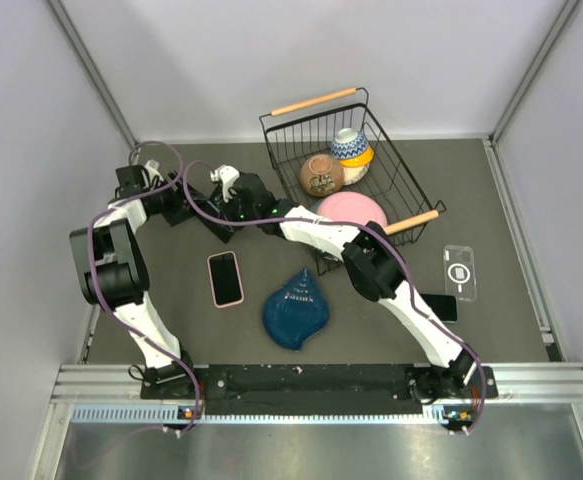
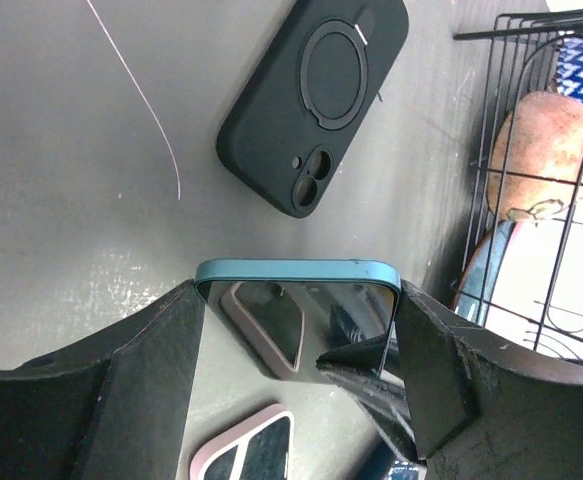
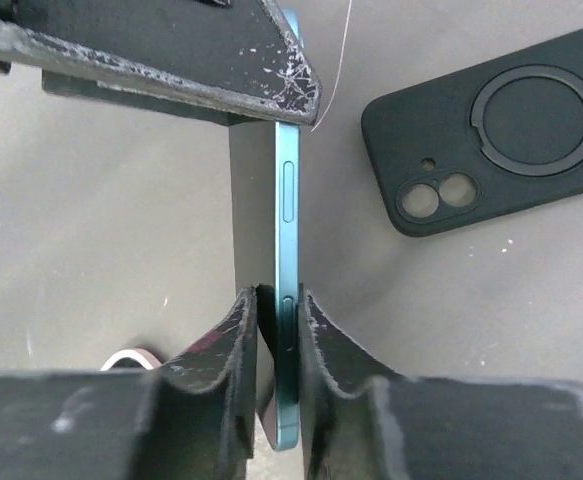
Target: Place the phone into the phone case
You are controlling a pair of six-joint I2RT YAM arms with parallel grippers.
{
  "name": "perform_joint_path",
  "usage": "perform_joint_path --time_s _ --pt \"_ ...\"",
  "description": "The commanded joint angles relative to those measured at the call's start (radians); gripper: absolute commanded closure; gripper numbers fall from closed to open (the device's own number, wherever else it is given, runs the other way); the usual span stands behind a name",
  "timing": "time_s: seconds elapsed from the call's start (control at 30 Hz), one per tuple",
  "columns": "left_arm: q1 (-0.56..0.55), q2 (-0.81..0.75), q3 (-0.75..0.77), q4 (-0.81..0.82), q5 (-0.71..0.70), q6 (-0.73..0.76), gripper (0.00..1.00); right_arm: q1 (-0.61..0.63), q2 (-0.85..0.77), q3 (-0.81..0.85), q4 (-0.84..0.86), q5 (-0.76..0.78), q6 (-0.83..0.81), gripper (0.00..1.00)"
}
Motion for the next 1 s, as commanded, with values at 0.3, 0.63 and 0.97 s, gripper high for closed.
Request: perform_joint_path --time_s 0.3,0.63,0.97 --pt "0.001 -0.220 0.031 0.005 -0.100 0.063 0.01 -0.004 -0.117 0.075 0.038 0.058 0.067 1.00" --pt "0.001 -0.236 0.184 -0.176 -0.293 0.189 0.03 -0.050 -0.435 -0.046 -0.010 0.056 0.183 1.00" --pt "-0.061 -0.075 0.311 -0.270 -0.240 0.408 0.01 -0.076 -0.863 -0.368 0.000 0.209 0.214 1.00"
